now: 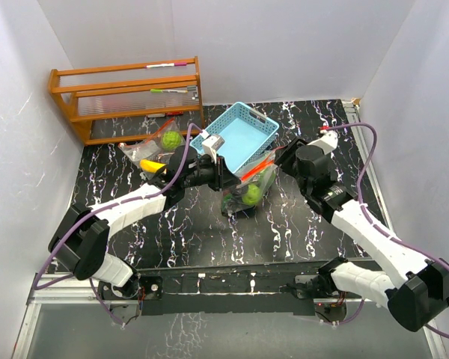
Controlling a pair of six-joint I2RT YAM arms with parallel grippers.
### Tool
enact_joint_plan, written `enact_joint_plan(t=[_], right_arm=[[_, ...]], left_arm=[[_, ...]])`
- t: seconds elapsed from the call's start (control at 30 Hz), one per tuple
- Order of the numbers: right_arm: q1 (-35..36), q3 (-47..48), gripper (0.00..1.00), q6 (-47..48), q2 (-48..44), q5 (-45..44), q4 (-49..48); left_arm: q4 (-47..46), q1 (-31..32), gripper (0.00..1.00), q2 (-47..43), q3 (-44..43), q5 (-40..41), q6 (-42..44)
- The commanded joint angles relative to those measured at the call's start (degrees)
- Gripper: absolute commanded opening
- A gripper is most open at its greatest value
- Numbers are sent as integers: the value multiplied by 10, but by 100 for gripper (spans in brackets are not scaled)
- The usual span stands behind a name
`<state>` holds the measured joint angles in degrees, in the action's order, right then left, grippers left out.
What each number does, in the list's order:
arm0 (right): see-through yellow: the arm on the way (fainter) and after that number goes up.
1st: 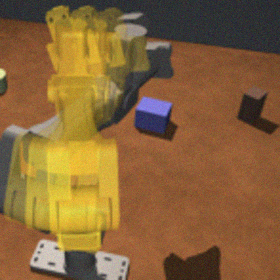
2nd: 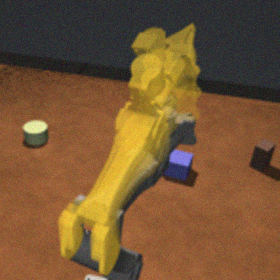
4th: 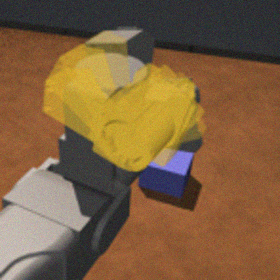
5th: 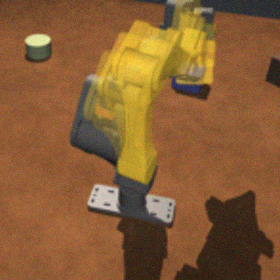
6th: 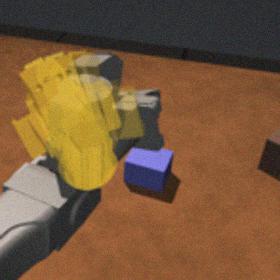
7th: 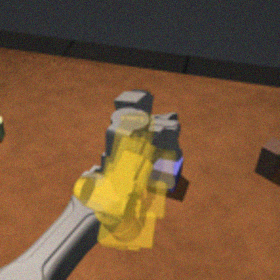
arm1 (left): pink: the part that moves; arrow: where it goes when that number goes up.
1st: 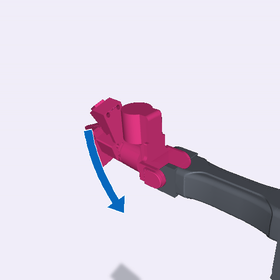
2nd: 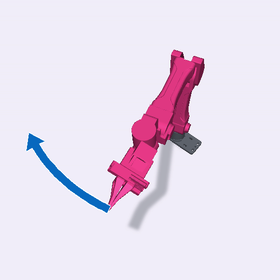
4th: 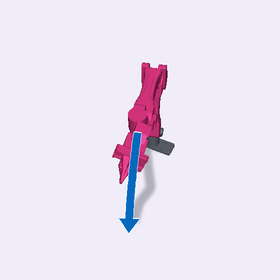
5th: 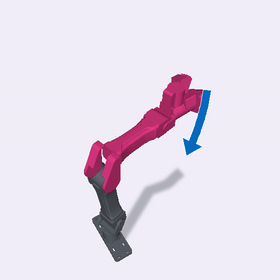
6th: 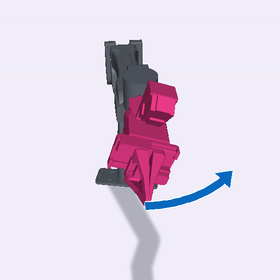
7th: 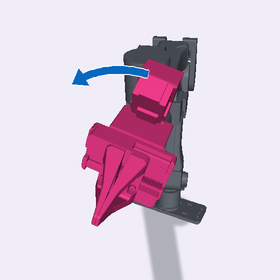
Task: Open the zip-top bag and remove the fake food
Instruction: Open the zipper of the food storage bag at the center of the board.
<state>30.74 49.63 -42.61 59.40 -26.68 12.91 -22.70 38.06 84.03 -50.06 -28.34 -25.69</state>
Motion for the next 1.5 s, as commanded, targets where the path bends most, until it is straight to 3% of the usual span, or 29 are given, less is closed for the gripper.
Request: enact_joint_plan(t=[0.0,0.33,0.53,0.6,0.63,0.73,0.87,1.1,1.23,1.47], right_arm=[[-37,-18,52,-33,10,80,-5],[-46,-24,55,-30,44,160,-36],[-46,-20,27,-32,41,170,-39],[-46,-19,16,-23,36,169,-43],[-46,-21,11,-15,34,167,-46],[-46,-29,7,21,32,178,-63],[-46,-43,7,57,31,209,-88],[-46,-58,7,79,20,251,-116],[-46,-57,7,79,-3,233,-111],[-46,-60,7,104,-24,226,-105]], left_arm=[[-10,2,0,-21,-17,-2,5],[-4,3,0,-26,-12,1,8],[5,3,1,-32,-13,13,10],[8,3,19,-35,-15,21,9],[10,3,34,-36,-17,23,9],[30,3,68,-40,-39,39,9],[73,1,88,-28,-114,54,34],[160,1,81,73,-256,-10,97],[154,2,74,99,-269,-51,100],[146,7,73,132,-280,-47,76]])
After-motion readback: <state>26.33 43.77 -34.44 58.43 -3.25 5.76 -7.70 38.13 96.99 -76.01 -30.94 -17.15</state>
